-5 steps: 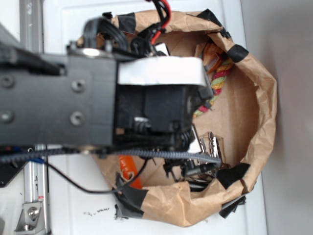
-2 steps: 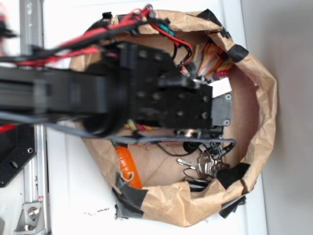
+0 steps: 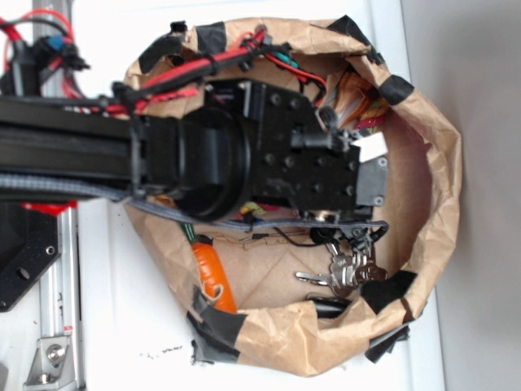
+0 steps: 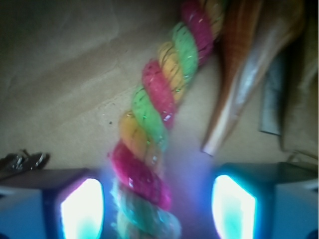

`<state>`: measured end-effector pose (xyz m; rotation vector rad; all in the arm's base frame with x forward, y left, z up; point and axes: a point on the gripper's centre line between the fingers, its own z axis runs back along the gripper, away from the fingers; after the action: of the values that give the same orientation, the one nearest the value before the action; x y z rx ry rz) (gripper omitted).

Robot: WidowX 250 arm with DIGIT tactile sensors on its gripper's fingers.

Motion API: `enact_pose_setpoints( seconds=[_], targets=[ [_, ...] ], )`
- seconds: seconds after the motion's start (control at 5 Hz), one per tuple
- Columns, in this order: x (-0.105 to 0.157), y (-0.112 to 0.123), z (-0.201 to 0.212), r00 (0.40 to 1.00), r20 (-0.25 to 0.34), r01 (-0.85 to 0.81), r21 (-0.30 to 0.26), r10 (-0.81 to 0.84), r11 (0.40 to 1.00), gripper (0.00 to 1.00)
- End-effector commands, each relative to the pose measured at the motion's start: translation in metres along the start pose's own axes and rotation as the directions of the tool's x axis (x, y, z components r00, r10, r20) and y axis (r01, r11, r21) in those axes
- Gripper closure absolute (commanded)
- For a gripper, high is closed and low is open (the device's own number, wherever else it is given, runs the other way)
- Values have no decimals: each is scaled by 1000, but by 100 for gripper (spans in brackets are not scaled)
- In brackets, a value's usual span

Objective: Grab the multicolored rope.

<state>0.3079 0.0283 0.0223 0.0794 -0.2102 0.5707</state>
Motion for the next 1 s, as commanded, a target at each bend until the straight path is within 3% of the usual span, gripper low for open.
enact_pose_setpoints(
  seconds=[0.0, 0.2, 0.4, 0.6, 0.8],
  targets=[
    [32, 9, 26, 996, 79, -42, -69, 47, 997, 100],
    [42, 9, 43, 992, 129, -2, -83, 12, 997, 100],
    [60, 1, 93, 941, 296, 206, -118, -164, 971, 100],
    [65, 3, 144, 906, 364, 307, -218, -214, 927, 100],
    [65, 4, 186, 912, 305, 354, -249, -274, 902, 100]
  ],
)
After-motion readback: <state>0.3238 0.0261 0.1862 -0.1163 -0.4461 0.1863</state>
